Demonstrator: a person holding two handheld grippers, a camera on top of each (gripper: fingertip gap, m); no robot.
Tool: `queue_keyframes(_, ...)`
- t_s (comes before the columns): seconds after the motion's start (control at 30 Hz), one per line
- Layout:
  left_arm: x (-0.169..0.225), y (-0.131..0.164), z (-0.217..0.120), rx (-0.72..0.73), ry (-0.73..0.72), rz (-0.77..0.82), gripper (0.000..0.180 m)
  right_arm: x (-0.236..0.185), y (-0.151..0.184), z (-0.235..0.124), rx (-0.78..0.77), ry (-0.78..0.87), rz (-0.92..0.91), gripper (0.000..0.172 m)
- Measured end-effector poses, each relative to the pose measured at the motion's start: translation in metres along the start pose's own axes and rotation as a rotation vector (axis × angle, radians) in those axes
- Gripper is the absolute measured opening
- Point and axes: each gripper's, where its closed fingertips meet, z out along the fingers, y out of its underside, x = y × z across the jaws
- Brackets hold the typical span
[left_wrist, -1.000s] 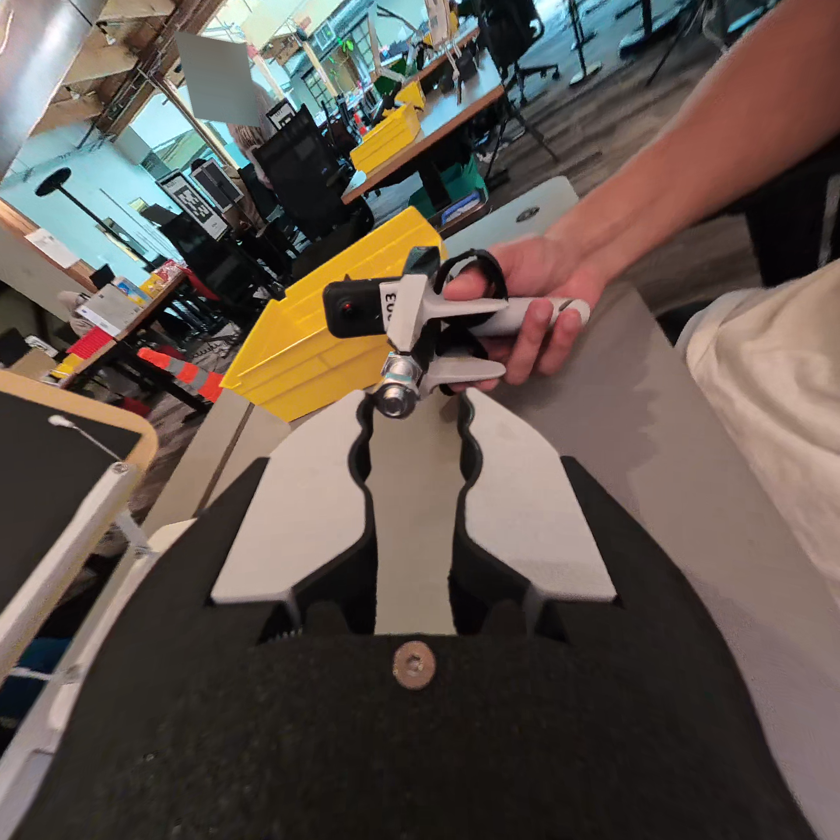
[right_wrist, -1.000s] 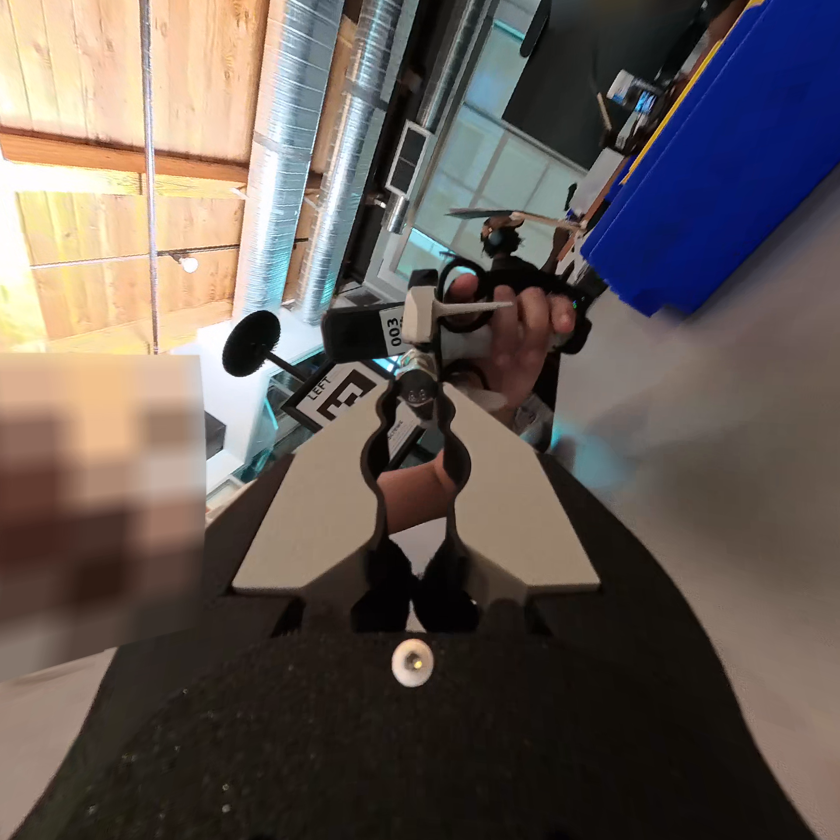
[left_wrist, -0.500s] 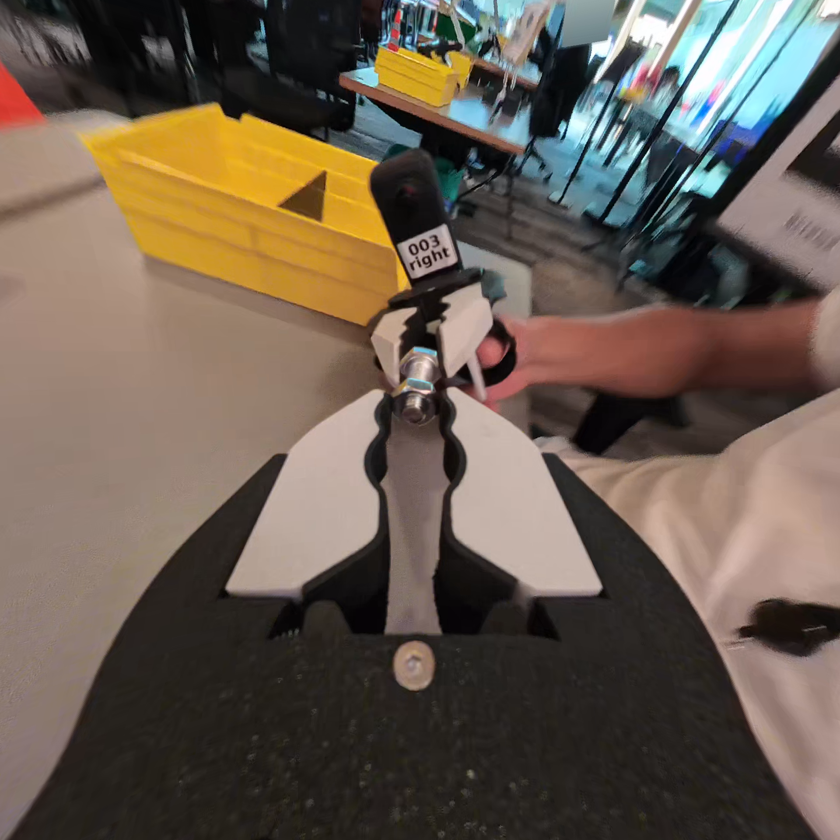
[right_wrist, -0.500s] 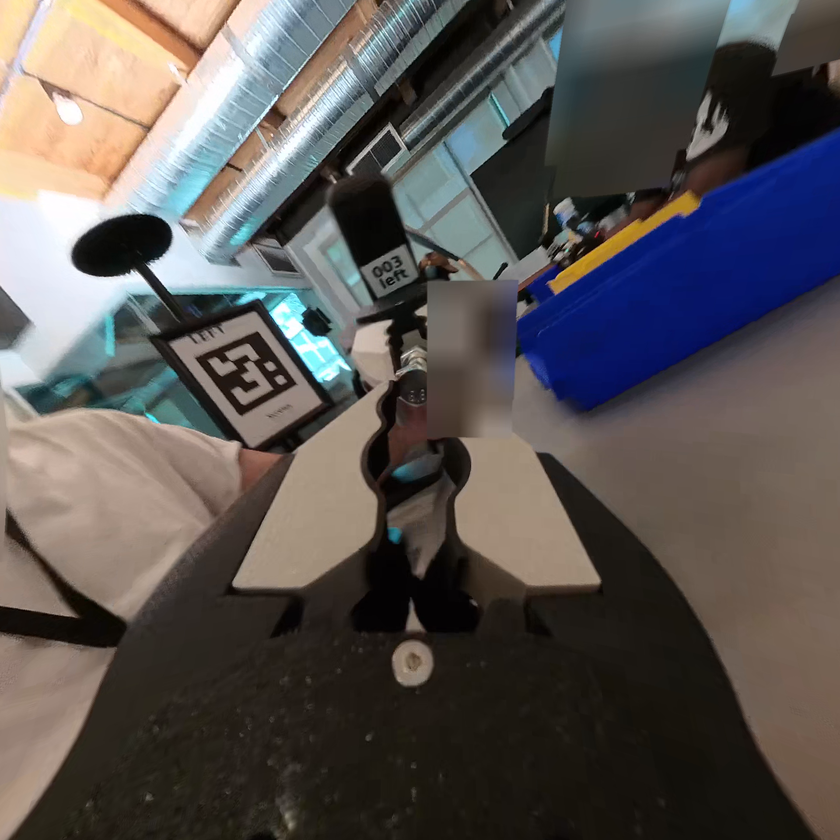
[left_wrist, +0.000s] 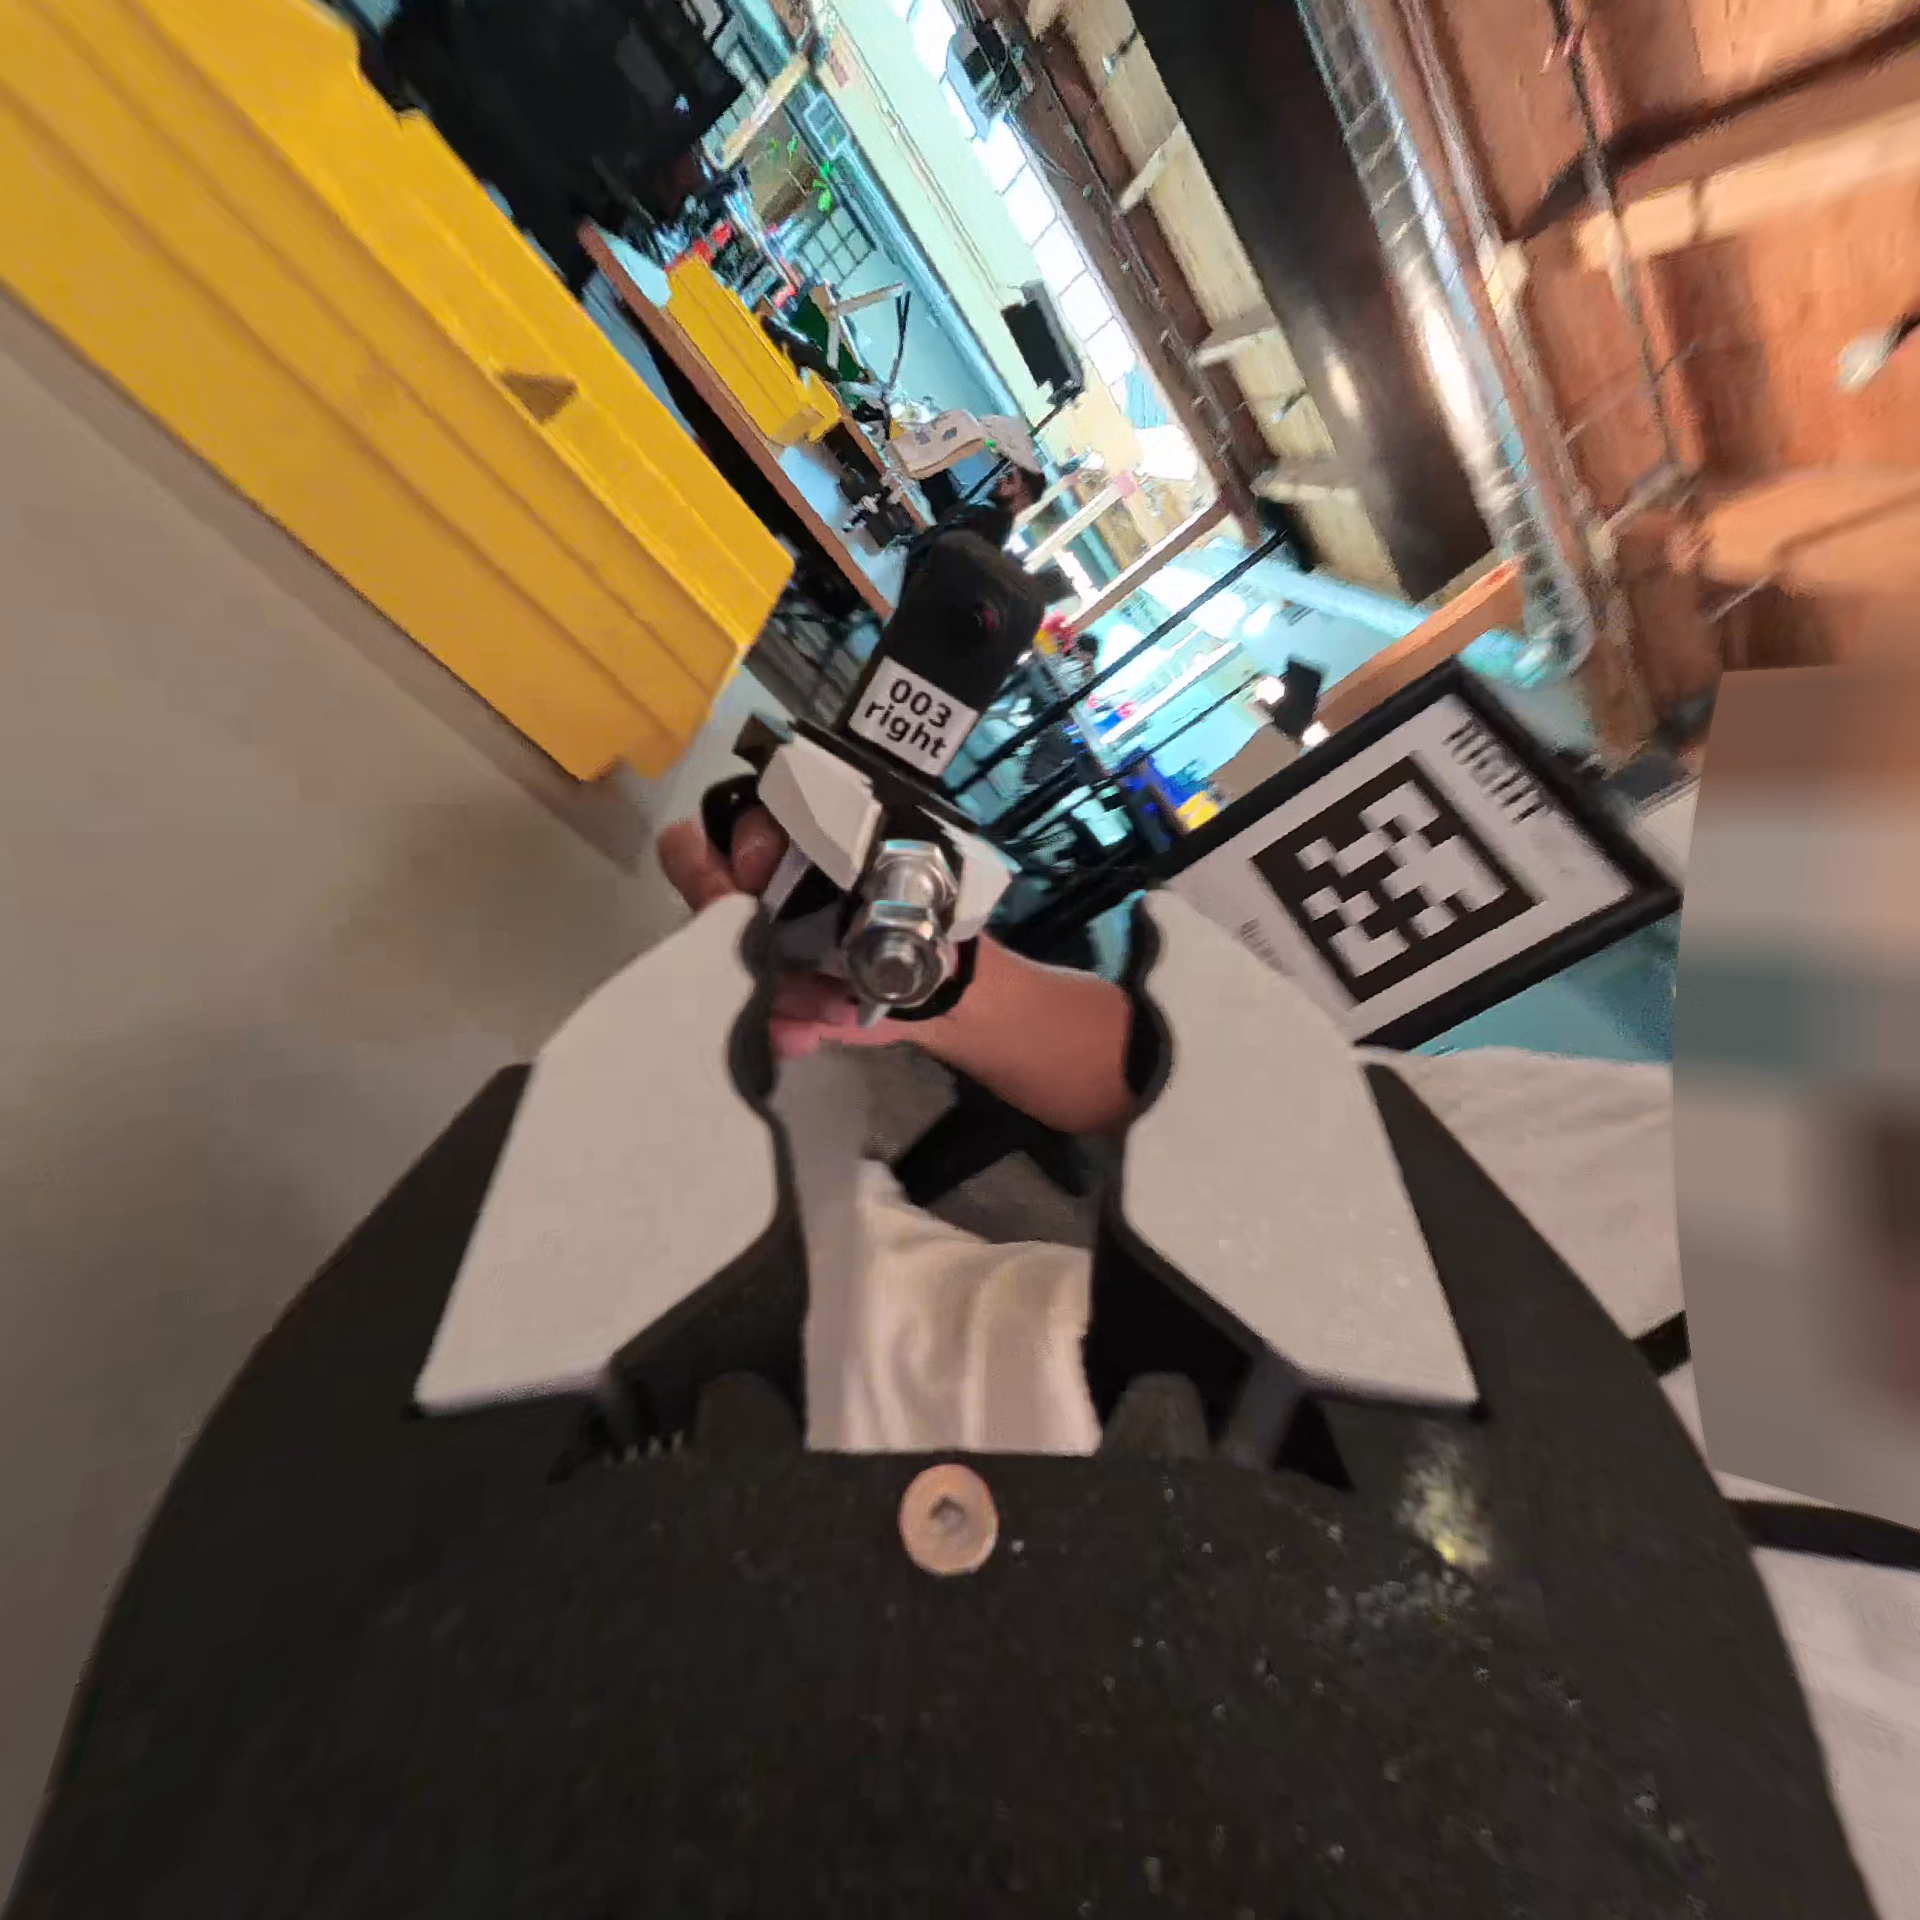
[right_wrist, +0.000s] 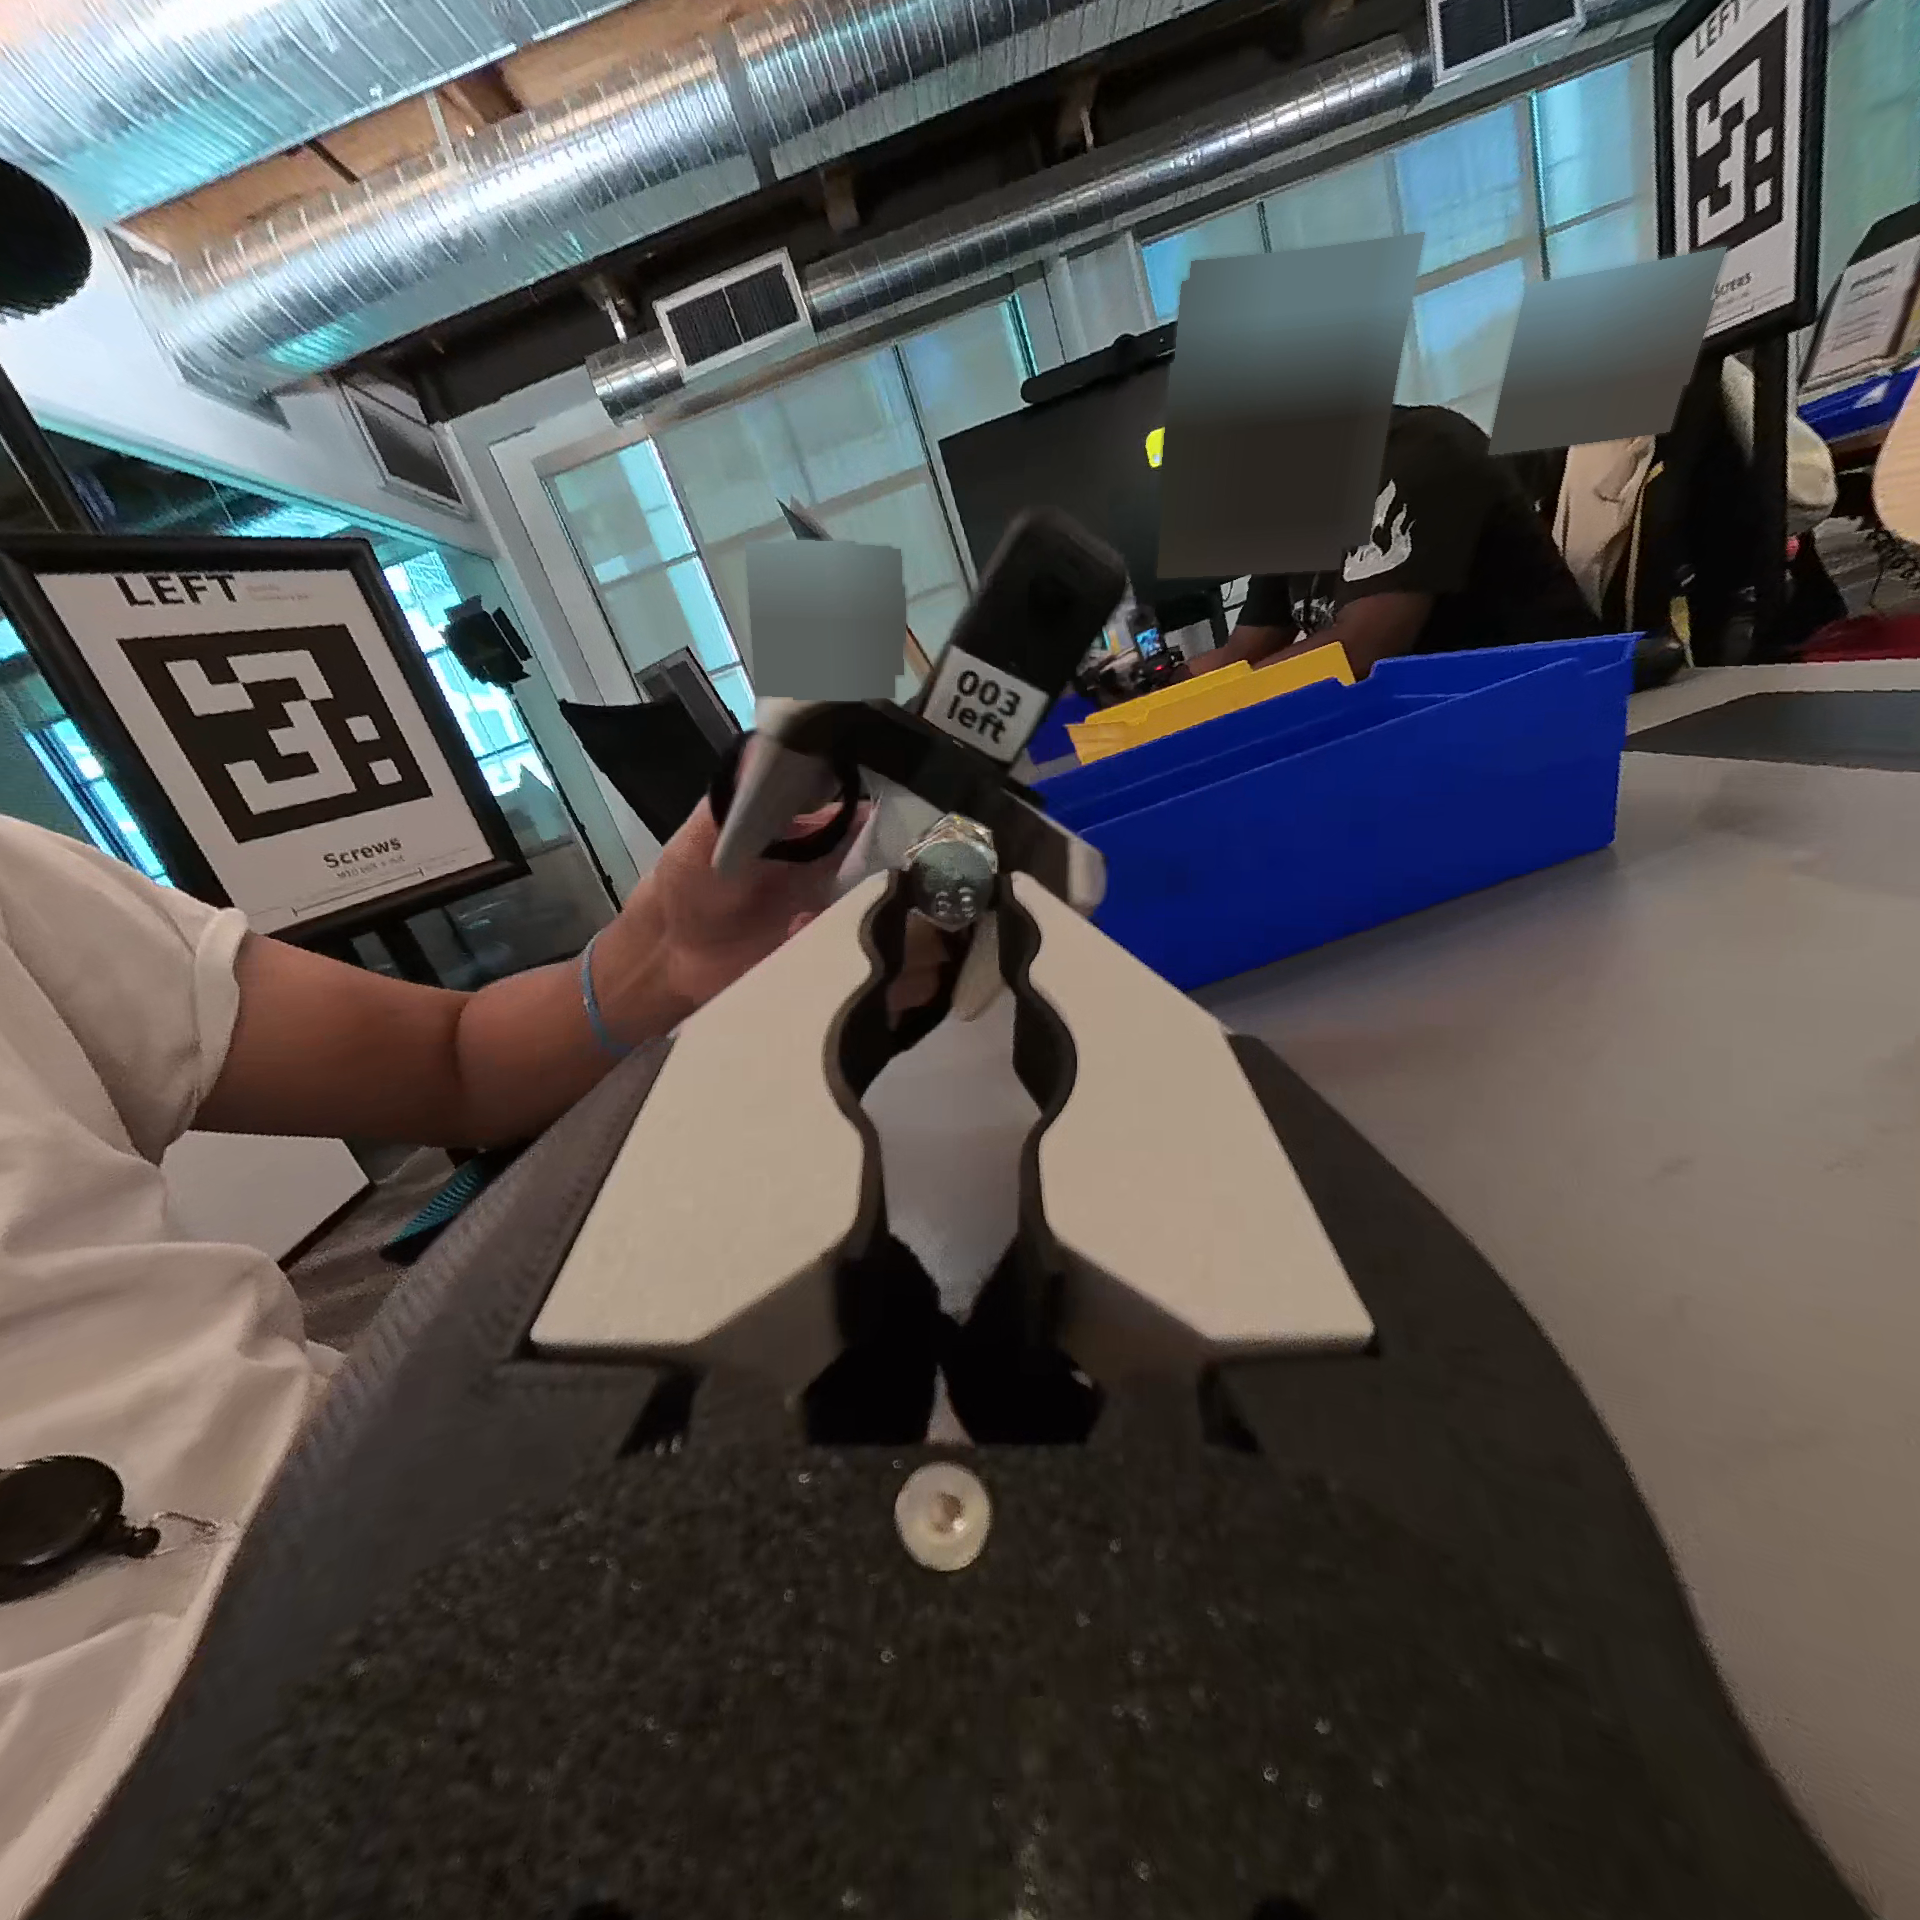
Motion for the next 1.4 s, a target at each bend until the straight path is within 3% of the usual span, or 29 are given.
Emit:
queue_keyframes(0.07,-0.002,-0.002,-0.001,-0.017,-0.058,0.202,0.092,0.002,-0.002,-0.001,0.017,0.001,0.029,0.017)
queue_keyframes(0.1,-0.005,-0.005,-0.003,-0.023,-0.112,0.295,0.091,0.003,-0.004,-0.002,0.029,-0.005,0.054,0.017)
queue_keyframes(0.27,0.0,-0.012,-0.006,-0.034,-0.204,0.863,0.081,0.0,-0.008,-0.005,0.046,-0.078,0.272,0.017)
queue_keyframes(0.4,-0.011,-0.001,-0.003,-0.19,-0.37,1.377,0.058,-0.005,-0.003,-0.005,-0.035,-0.194,0.682,0.016)
queue_keyframes(0.53,-0.008,0.016,0.004,-0.267,-0.338,1.489,0.035,-0.004,0.0,-0.005,-0.048,-0.215,0.77,0.016)
queue_keyframes(0.67,-0.003,0.015,0.005,-0.244,-0.332,1.515,0.033,-0.009,0.004,-0.003,-0.078,-0.234,0.781,0.016)
queue_keyframes(0.77,-0.002,0.019,0.004,-0.264,-0.317,1.526,0.017,-0.008,0.005,-0.002,-0.079,-0.227,0.784,0.016)
queue_keyframes(0.9,-0.001,0.012,0.003,-0.229,-0.362,1.39,0.016,-0.007,0.003,-0.002,-0.059,-0.221,0.752,0.016)
queue_keyframes(1.0,0.003,0.006,0.001,-0.182,-0.355,1.119,0.015,-0.01,0.0,-0.001,-0.031,-0.206,0.605,0.017)
queue_keyframes(1.17,0.012,0.0,0.0,-0.1,-0.236,0.574,0.014,-0.017,-0.007,0.002,0.043,-0.117,0.09,0.017)
queue_keyframes(1.4,0.012,-0.004,-0.005,0.062,0.085,-0.235,0.012,-0.023,-0.004,0.006,-0.039,0.106,-0.617,0.017)
